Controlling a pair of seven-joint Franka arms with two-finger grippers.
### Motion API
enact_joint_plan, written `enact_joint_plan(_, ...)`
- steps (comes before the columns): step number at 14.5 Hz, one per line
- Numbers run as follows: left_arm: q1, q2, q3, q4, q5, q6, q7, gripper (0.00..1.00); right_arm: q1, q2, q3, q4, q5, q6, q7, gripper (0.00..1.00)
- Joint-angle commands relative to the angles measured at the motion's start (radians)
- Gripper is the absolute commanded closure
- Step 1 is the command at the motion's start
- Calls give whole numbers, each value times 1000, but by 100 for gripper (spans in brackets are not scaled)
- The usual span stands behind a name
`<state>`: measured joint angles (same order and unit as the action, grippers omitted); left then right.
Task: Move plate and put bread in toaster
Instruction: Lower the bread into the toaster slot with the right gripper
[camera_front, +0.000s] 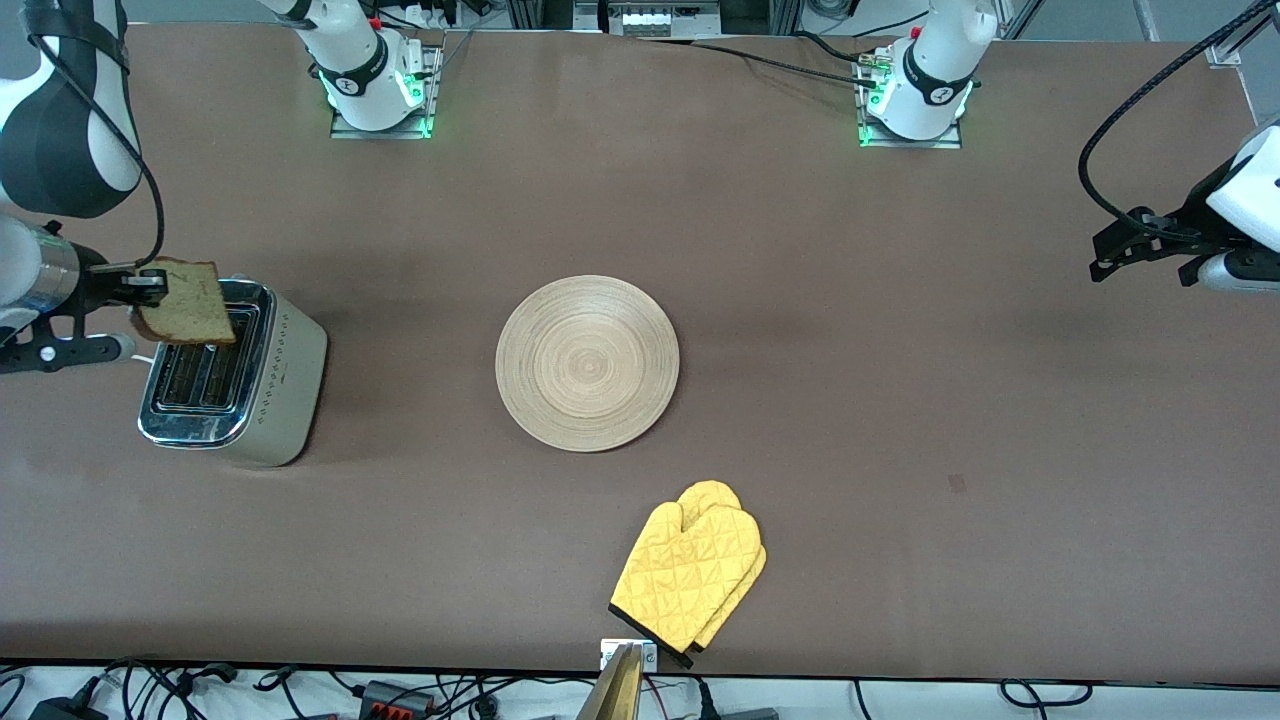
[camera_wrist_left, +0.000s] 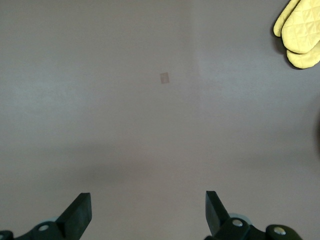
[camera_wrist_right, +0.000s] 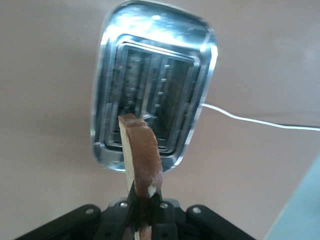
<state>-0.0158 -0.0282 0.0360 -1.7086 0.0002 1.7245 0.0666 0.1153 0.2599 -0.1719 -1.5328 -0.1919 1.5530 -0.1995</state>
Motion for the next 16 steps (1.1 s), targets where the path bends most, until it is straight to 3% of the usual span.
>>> enact_joint_plan(1,-3,-7,4,0,-12,-9,15,0,-9,71,2,94,-30,-13,2,100)
enact_joint_plan(7,-6,-7,4,1,-12,-11,15,0,-6,220,6,252,-20,-11,90,100)
enact_joint_plan(11,-6,-7,4,1,-12,-11,15,0,1,268,14,289,34,15,164,100)
enact_joint_plan(16,-1,-7,4,1,-12,-11,15,0,10,303,14,293,40,39,213,100)
